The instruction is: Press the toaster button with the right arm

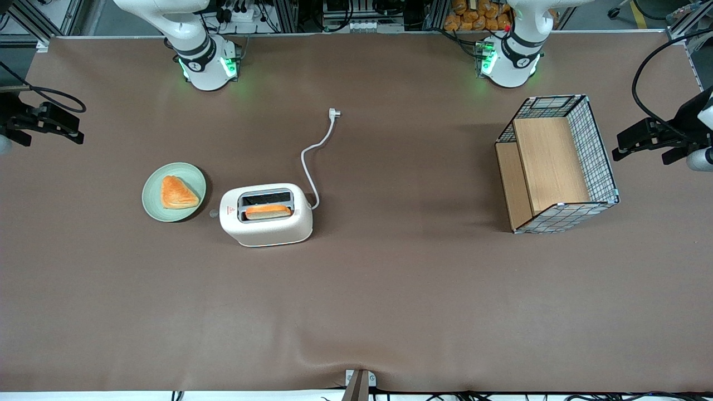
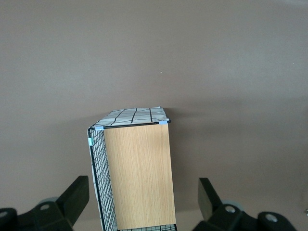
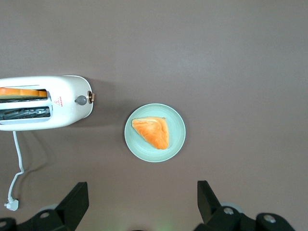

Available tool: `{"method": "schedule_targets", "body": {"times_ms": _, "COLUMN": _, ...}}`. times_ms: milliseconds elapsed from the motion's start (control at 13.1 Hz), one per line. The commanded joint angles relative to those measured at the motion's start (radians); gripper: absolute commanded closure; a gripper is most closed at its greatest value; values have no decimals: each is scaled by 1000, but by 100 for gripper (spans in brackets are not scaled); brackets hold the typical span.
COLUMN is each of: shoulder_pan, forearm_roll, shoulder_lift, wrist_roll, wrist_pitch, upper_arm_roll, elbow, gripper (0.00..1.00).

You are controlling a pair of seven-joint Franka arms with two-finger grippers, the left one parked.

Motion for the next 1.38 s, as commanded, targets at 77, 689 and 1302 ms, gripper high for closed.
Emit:
{"method": "schedule_targets", "body": {"times_ms": 77, "shoulder_pan": -17, "forearm_roll": -16, "shoulder_lift": -7, "wrist_roll": 7, "wrist_pitch": 8, "upper_arm_roll": 17, "elbow": 3, "gripper": 0}}
{"method": "schedule_targets", "body": {"times_ms": 689, "shoulder_pan": -19, "forearm_roll": 10, "shoulder_lift": -4, "wrist_roll": 5, "wrist_pitch": 7, "upper_arm_roll": 17, "elbow": 9, "gripper": 0}}
{"method": "schedule_targets", "body": {"times_ms": 1302, "shoulder_pan": -19, "forearm_roll": 8, "shoulder_lift": 0, "wrist_roll": 4, "wrist_pitch": 8, "upper_arm_roll": 15, "elbow": 11, "gripper": 0}}
